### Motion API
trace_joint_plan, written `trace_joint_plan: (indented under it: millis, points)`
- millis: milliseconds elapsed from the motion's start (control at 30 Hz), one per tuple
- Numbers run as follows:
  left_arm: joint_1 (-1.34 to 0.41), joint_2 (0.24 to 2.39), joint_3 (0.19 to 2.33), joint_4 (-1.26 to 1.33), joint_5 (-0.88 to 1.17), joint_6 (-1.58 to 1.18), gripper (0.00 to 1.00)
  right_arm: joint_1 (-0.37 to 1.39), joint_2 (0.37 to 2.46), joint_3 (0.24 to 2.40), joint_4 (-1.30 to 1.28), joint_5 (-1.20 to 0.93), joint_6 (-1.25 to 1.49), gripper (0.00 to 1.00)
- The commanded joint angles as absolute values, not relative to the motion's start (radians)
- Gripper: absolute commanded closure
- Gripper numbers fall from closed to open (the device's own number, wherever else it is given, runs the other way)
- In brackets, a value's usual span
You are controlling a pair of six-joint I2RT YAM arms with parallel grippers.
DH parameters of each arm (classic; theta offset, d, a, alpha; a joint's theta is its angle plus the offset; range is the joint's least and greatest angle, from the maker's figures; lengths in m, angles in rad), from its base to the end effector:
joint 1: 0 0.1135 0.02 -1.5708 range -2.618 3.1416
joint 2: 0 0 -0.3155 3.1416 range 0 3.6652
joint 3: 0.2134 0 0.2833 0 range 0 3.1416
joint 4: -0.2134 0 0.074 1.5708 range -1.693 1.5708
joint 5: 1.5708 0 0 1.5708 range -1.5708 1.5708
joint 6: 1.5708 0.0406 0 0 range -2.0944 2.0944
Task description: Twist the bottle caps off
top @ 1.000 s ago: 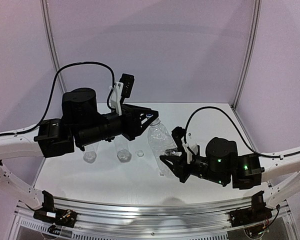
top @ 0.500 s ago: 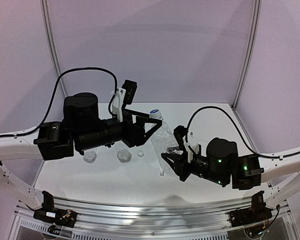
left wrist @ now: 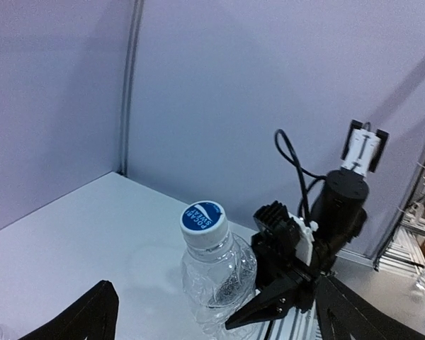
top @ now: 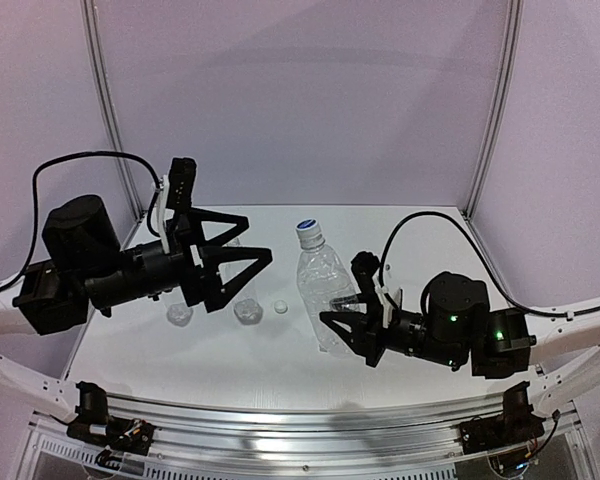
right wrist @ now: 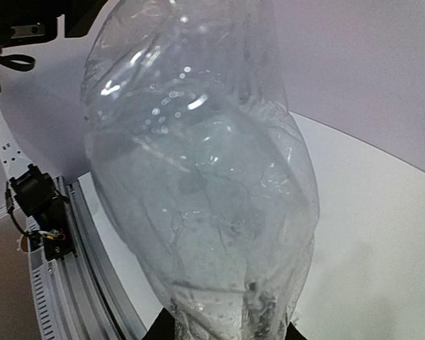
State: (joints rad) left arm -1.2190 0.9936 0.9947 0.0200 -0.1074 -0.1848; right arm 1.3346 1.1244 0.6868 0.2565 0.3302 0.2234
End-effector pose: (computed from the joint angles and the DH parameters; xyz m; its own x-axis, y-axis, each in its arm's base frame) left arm 0.0864 -0.2229 0.4406 -0.1576 -0.1009 -0.9823 0.8825 0.4320 -0.1859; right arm 0.0761 0.2600 0.3149 -0.2283 -0.0530 -0.9721 -0.8147 0.5570 0.1610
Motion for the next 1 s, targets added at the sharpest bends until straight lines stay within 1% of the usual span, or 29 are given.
trace_joint_plan:
  millis: [0, 100, 200, 367, 567, 900, 967]
  points:
    - [-1.178, 0.952, 0.918, 0.123, 0.168, -0.103, 0.05, 1.334, 1.104, 0.676, 0.314, 0.039, 0.183, 0.70]
    - [-1.152, 0.951, 0.889, 0.192, 0.281, -0.122, 0.07, 1.335, 1.113, 0.676, 0.344, -0.126, 0.182, 0.70]
    - [-1.151, 0.955, 0.883, 0.214, 0.325, -0.121, 0.08, 1.335, 1.130, 0.687, 0.350, -0.218, 0.183, 0.70]
    - [-1.150, 0.959, 0.877, 0.230, 0.370, -0.114, 0.11, 1.334, 1.169, 0.708, 0.337, -0.243, 0.180, 0.70]
    - [-1.152, 0.961, 0.878, 0.234, 0.409, -0.108, 0.17, 1.333, 1.186, 0.719, 0.330, -0.265, 0.180, 0.71]
    - [-1.150, 1.017, 0.906, 0.231, 0.411, -0.111, 0.19, 1.334, 1.186, 0.722, 0.328, -0.282, 0.180, 0.71]
    - [-1.151, 1.023, 0.906, 0.236, 0.417, -0.112, 0.21, 1.335, 1.186, 0.723, 0.327, -0.282, 0.180, 0.71]
